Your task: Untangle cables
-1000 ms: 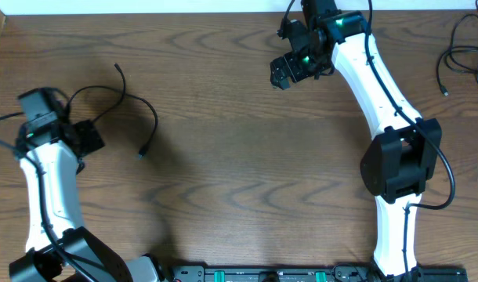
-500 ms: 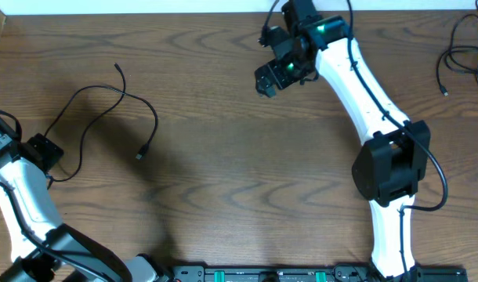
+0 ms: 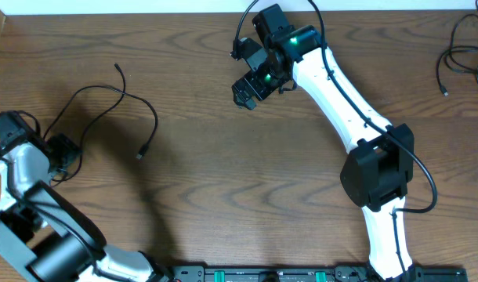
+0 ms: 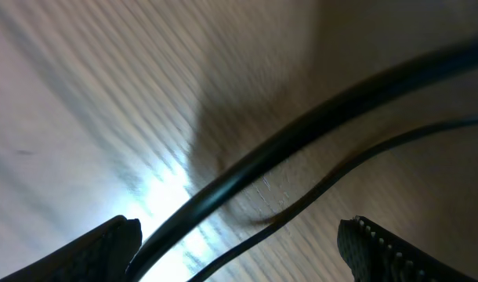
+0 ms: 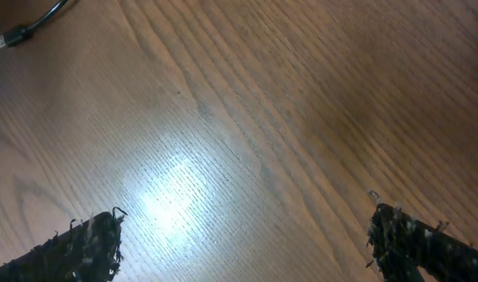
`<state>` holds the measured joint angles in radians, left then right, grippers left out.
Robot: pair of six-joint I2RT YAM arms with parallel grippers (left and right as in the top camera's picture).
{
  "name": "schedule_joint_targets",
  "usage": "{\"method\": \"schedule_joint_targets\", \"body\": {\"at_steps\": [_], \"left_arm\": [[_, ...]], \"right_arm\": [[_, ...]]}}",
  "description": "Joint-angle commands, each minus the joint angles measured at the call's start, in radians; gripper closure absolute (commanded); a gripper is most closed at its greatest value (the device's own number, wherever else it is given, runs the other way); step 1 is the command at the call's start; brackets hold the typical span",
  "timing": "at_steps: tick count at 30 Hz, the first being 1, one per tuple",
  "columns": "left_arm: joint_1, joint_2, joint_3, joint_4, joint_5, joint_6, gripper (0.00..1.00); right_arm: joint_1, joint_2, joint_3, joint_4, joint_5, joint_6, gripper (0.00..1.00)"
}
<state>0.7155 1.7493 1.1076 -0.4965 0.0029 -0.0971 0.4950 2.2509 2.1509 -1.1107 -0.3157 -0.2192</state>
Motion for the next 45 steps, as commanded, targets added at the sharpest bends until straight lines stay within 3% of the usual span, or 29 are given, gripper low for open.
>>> {"method": "schedule_joint_targets", "body": {"at_steps": [1, 6, 17, 30, 34, 37, 45], "left_arm": [[-0.020, 0.070, 0.009, 0.003, 0.064, 0.015, 0.15], [-0.072, 0.113, 0.009, 0.035, 0.201, 0.044, 0.21], [-0.293, 0.114, 0.009, 0.163, 0.256, 0.048, 0.32], [-0.649, 0.114, 0.009, 0.359, 0.250, 0.048, 0.26], [-0.719, 0.114, 0.009, 0.406, 0.144, 0.045, 0.22], [-0.718, 0.114, 0.009, 0.395, 0.142, 0.029, 0.22], [-0.715, 0.024, 0.009, 0.224, 0.142, 0.071, 0.09]], "right_arm": [[-0.001, 0.014, -0.006, 0.000, -0.008, 0.005, 0.01], [-0.005, 0.014, -0.006, 0.000, -0.005, 0.005, 0.01], [-0.026, 0.014, -0.006, 0.000, 0.106, 0.069, 0.04], [-0.137, 0.014, -0.006, -0.010, 0.069, 0.133, 0.06], [-0.158, 0.014, -0.006, -0.037, 0.069, 0.132, 0.06], [-0.167, 0.014, -0.006, -0.045, 0.069, 0.133, 0.06], [-0.195, 0.014, -0.006, -0.061, 0.034, 0.136, 0.04]]}}
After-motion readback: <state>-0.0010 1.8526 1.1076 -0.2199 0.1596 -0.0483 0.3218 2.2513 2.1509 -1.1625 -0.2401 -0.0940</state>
